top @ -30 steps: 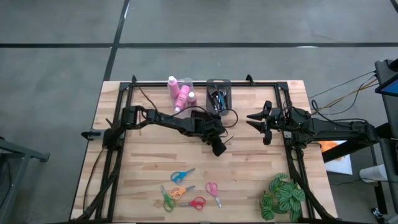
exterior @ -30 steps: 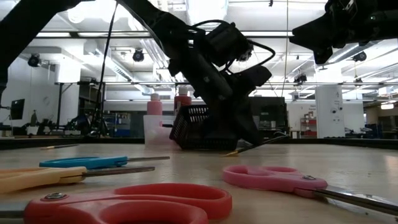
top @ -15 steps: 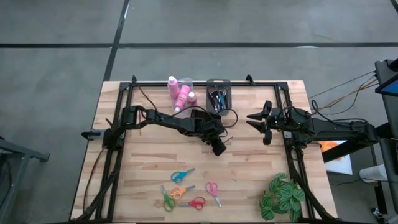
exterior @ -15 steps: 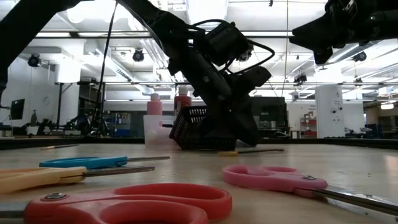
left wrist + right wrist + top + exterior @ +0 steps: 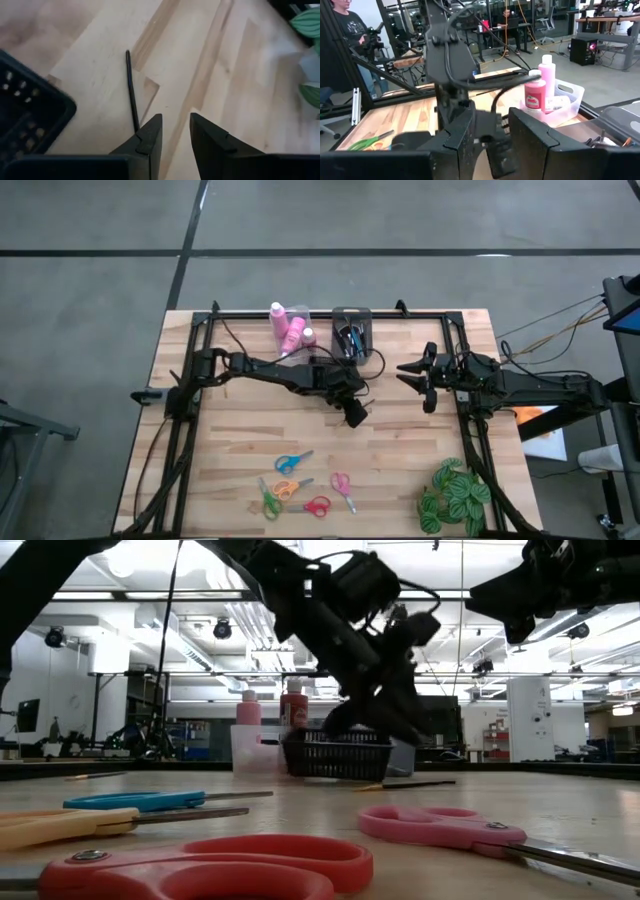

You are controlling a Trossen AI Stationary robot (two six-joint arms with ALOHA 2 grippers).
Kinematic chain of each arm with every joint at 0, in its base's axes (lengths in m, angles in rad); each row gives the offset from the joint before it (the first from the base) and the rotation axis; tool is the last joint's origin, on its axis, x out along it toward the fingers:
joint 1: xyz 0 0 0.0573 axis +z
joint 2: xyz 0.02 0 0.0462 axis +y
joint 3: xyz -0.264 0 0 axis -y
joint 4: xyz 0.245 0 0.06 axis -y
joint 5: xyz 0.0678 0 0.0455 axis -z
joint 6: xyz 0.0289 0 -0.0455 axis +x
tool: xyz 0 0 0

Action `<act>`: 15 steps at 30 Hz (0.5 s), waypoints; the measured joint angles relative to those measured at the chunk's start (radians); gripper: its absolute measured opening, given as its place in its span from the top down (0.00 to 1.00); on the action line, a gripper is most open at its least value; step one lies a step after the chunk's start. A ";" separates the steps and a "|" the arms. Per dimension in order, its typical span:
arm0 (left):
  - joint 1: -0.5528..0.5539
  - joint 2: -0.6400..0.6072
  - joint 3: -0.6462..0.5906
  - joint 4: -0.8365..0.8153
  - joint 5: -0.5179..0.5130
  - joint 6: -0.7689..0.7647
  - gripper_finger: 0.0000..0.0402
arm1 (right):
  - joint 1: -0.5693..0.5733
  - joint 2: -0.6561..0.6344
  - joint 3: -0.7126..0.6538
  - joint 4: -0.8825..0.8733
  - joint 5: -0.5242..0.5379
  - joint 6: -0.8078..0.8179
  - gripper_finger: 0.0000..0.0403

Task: Pick & Place Paint Supplies
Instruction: Put the black paint brush into the gray bin

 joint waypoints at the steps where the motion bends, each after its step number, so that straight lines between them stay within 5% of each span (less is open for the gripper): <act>1: 0.000 -0.007 0.005 -0.007 0.000 0.003 0.75 | 0.000 0.000 0.000 0.000 0.000 0.000 0.70; 15: 0.014 -0.209 0.001 -0.050 -0.113 0.040 0.75 | 0.000 0.000 0.000 -0.015 0.002 0.000 0.70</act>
